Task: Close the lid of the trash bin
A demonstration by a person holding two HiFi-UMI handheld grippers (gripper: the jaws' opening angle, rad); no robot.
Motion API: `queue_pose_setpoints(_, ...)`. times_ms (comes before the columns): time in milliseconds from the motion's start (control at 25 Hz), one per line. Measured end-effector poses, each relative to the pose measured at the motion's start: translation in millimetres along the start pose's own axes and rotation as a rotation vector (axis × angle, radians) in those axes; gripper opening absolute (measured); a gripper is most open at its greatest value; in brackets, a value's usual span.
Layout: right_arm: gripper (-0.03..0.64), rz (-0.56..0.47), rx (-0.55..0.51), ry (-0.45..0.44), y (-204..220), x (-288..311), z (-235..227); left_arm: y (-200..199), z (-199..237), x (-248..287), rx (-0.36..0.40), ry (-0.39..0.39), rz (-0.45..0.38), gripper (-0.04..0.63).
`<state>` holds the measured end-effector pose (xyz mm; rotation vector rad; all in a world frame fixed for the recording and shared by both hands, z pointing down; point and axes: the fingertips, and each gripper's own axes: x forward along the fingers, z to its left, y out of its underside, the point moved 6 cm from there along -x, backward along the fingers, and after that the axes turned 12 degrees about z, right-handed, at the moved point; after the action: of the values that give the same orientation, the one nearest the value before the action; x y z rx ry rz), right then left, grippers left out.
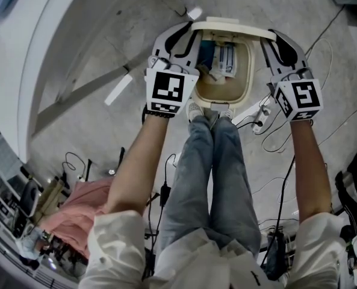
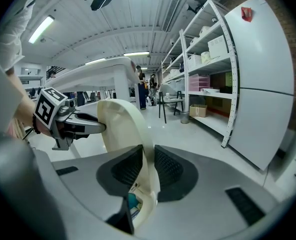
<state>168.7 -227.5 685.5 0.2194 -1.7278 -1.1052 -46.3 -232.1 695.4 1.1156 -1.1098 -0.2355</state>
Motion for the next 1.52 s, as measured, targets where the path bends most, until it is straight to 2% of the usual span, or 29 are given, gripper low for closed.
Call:
queue_pose_setpoints(240, 0.087, 0.009, -0.020, -0.006, 2.3, -1.5, 0.7, 0.8, -3.7, -1.1, 0.060, -0.016, 0.011, 0.064)
queue_pose_setpoints(680, 0.084, 0.018, -0.037, -0.022, 6.5, -5.2, 4.1, 5.0, -6.3, -5.6, 0.070, 0.012, 0.006, 0.061)
queue_pose_setpoints(1120, 0.081, 0.039, -0.090, -0.051, 20.3, -17.8, 14.7, 12.9, -17.7, -18.1, 0.292, 0.105, 0.048, 0.060)
queue_pose_setpoints(1520, 0.088, 0.062, -0.107, -0.061, 34.2, -25.5, 27.4, 28.6, -30.9, -29.0, 0.340, 0.123, 0.076, 0.061)
